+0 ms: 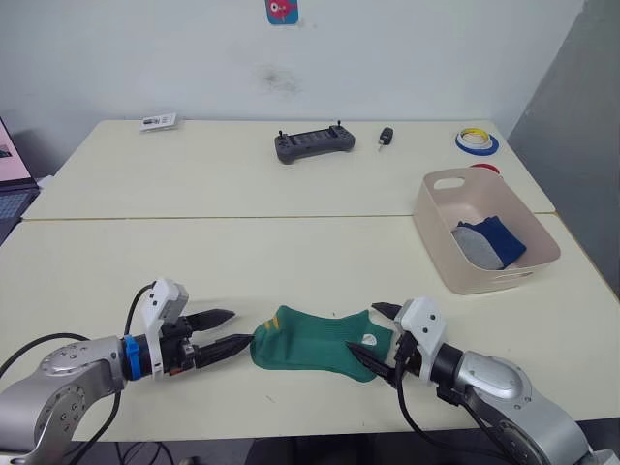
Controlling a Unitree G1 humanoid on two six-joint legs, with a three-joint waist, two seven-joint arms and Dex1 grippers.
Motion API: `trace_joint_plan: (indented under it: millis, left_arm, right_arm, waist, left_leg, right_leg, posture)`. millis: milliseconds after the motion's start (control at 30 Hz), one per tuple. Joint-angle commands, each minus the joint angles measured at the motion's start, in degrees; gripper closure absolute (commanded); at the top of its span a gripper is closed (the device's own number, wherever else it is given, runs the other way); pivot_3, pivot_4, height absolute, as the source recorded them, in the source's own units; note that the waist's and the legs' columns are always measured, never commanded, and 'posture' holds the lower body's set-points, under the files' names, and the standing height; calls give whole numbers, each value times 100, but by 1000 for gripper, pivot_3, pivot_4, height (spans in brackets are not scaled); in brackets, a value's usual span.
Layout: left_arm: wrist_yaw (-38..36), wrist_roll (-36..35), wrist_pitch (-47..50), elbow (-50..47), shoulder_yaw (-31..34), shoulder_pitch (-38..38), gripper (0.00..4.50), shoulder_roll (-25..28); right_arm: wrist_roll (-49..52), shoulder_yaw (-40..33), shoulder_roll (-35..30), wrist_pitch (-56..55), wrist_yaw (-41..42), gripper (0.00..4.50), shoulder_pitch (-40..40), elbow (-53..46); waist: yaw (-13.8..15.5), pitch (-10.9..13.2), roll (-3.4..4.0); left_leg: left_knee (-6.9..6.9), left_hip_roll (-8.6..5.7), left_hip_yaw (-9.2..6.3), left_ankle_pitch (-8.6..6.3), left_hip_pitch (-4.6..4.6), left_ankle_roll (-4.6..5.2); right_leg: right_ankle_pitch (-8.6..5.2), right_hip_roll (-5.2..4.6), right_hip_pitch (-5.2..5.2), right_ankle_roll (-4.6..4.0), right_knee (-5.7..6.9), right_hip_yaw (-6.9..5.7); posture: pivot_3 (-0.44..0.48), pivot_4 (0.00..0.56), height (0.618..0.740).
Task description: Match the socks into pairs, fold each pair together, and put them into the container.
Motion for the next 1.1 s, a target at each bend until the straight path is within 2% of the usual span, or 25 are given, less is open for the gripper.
trace_joint_plan:
  millis: [33,167,333,400,433,533,700,833,1100]
  left_arm:
    - [-217,-226,-28,-129,-22,-396,1060,-10]
    - [-638,-217,3,-188,-361,-765,2311,146]
    - [-688,338,-247,-173,-1202,-1304,3849,53]
    - [-601,761,-471,38,-1592,-1505,4417,-67]
    - [-555,962,-552,150,-1756,-1583,4484,-111]
    - [-527,1426,-747,405,-2061,-1637,4484,-90]
    - [-490,1815,-659,512,-2158,-1409,4484,146]
    - [-395,2107,-752,375,-2237,-1073,4484,356]
    - [-141,2102,-398,97,-2257,-880,4484,366]
  right_arm:
    - [131,-65,37,-120,126,1262,7,-190]
    - [190,-25,117,40,159,2708,-113,-156]
    - [-6,348,226,230,174,4466,-466,193]
    - [-127,573,314,213,203,4500,-659,400]
    - [-183,686,352,184,225,4500,-755,498]
    - [-322,982,401,188,295,4500,-950,744]
    - [-551,1088,232,204,315,4500,-848,938]
    - [-581,792,8,190,259,4500,-557,873]
    - [-616,48,-343,31,136,4500,80,857]
  waist:
    - [8,0,-1]
    - [9,-1,-1]
    - [7,-1,-1]
    - [7,0,0]
    - [5,0,0]
    - [-8,0,0]
    - [0,0,0]
    - [-1,-6,1]
    - [1,-50,14]
  left_leg:
    - [1,-1,0,0,0,0]
    - [4,-3,1,0,0,0]
    - [4,-2,-1,0,1,0]
    - [4,-3,-1,0,1,0]
    - [5,-4,-1,0,0,0]
    - [6,-4,0,0,0,1]
    - [7,0,-4,-1,-4,2]
    - [6,2,-3,-1,3,2]
    - [6,-4,-1,-1,7,3]
  right_leg:
    - [0,0,0,0,1,-1]
    - [0,0,2,0,1,0]
    - [0,7,1,0,5,0]
    - [0,17,0,0,5,1]
    - [0,30,-1,0,5,2]
    - [0,34,-3,-1,6,5]
    - [0,35,-7,-1,6,3]
    - [0,20,0,-1,6,3]
    - [0,20,9,0,4,3]
  posture:
    - [0,150,740]
    - [0,150,740]
    - [0,150,740]
    - [0,150,740]
    - [0,150,740]
    - [0,150,740]
    - [0,150,740]
    - [0,150,740]
    - [0,150,740]
